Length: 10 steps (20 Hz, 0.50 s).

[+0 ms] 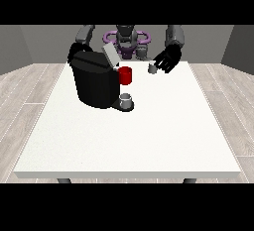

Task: Insert the coffee pod into the coffee machine and close the lid

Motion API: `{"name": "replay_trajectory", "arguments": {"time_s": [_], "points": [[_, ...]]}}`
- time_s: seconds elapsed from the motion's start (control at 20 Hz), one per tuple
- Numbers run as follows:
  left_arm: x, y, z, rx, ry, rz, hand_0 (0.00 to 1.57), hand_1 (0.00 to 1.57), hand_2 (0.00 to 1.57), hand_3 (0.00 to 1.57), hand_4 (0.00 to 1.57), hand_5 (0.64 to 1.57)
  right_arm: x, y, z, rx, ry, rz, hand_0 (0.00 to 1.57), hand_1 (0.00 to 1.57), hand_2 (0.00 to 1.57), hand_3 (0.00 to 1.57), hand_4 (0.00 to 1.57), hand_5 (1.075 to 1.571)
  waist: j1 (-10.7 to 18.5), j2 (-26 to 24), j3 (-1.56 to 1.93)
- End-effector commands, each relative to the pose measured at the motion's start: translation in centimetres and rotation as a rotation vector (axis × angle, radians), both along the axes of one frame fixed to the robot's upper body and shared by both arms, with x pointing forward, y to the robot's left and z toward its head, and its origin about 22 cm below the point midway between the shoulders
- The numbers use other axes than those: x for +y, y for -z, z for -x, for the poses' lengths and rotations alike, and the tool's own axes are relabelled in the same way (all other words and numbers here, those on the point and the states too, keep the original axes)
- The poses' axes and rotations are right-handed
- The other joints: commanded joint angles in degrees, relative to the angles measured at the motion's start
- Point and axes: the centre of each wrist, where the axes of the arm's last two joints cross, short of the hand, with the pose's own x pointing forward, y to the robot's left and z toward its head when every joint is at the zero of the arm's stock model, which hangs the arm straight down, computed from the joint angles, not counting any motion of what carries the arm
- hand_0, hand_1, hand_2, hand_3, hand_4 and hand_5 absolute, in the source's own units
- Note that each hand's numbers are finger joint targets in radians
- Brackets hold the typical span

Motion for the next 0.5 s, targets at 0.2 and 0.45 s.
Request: {"name": "replay_trajectory", "arguments": {"time_s": [0.2,0.45], "points": [[0.3,-6.4,-1.3,-0.065,-0.021,0.007,1.07,1.07,1.22,1.23,0.52,1.571,-0.2,-0.5,-0.1,-0.024,-0.039,0.006,0.00,0.00,0.00,0.00,0.50,1.571,-3.2,0.1,0.00],[-0.2,-9.7,-1.9,-0.133,-0.076,0.049,1.21,1.21,1.25,1.19,0.49,1.571,2.5,-3.4,-1.7,-0.102,-0.056,0.025,0.00,0.00,0.00,0.00,0.49,1.571,-5.2,4.4,-0.02]]}}
